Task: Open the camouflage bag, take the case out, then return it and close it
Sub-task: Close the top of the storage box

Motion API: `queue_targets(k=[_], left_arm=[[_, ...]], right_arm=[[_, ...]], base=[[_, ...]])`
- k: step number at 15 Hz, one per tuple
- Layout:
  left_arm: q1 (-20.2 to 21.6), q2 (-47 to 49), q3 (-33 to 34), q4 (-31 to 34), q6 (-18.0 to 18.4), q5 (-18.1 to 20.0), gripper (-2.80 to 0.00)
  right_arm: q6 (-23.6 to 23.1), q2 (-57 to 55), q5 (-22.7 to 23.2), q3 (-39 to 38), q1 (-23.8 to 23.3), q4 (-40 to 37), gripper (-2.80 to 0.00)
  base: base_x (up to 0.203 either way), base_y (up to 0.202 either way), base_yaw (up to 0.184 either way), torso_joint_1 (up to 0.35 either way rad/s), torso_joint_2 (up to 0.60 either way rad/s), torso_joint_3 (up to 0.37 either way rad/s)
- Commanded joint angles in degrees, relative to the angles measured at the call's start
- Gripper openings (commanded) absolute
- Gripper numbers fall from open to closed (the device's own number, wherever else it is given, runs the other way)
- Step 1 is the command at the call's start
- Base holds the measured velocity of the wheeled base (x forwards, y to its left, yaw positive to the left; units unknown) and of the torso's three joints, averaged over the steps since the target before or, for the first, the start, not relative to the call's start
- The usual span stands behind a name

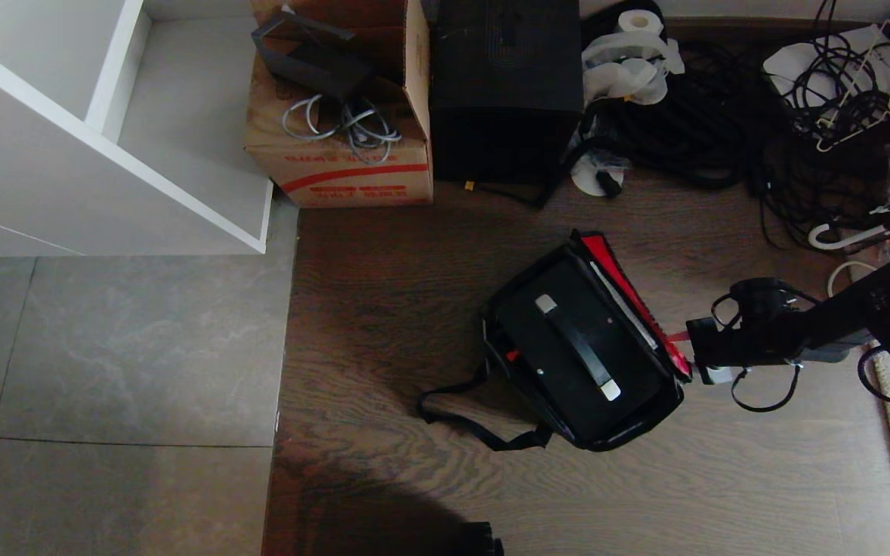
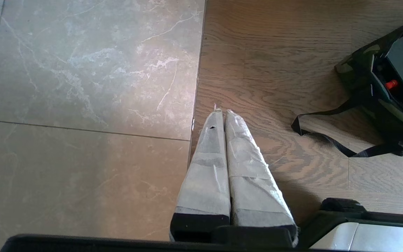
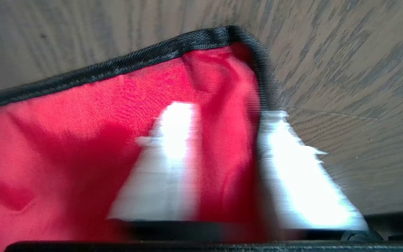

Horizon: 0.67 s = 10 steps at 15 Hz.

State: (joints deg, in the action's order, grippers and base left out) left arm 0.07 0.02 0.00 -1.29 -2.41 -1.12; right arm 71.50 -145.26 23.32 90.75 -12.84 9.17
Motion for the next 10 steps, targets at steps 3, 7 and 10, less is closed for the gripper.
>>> queue_targets(k=[3,7,10], left_arm=[[0.0,-0.1,0.6,0.0,0.0,0.0,-2.8],[0.0,0.0,0.6,0.0,0.0,0.0,-2.8],[0.0,0.0,0.6,0.0,0.0,0.0,-2.8]], right_arm=[[-2.3,6.0,0.2,-2.5,-0.6,0.0,-2.8],[-16.6,16.6,-0.1,-14.3,-2.2,-0.3,-2.8],[-30.3,26.9,-0.7,-27.4,-2.2,0.0,-2.8]], base=[[0.0,0.0,0.0,0.0,0.0,0.0],[0.0,0.0,0.0,0.0,0.0,0.0],[0.0,0.0,0.0,0.0,0.0,0.0]])
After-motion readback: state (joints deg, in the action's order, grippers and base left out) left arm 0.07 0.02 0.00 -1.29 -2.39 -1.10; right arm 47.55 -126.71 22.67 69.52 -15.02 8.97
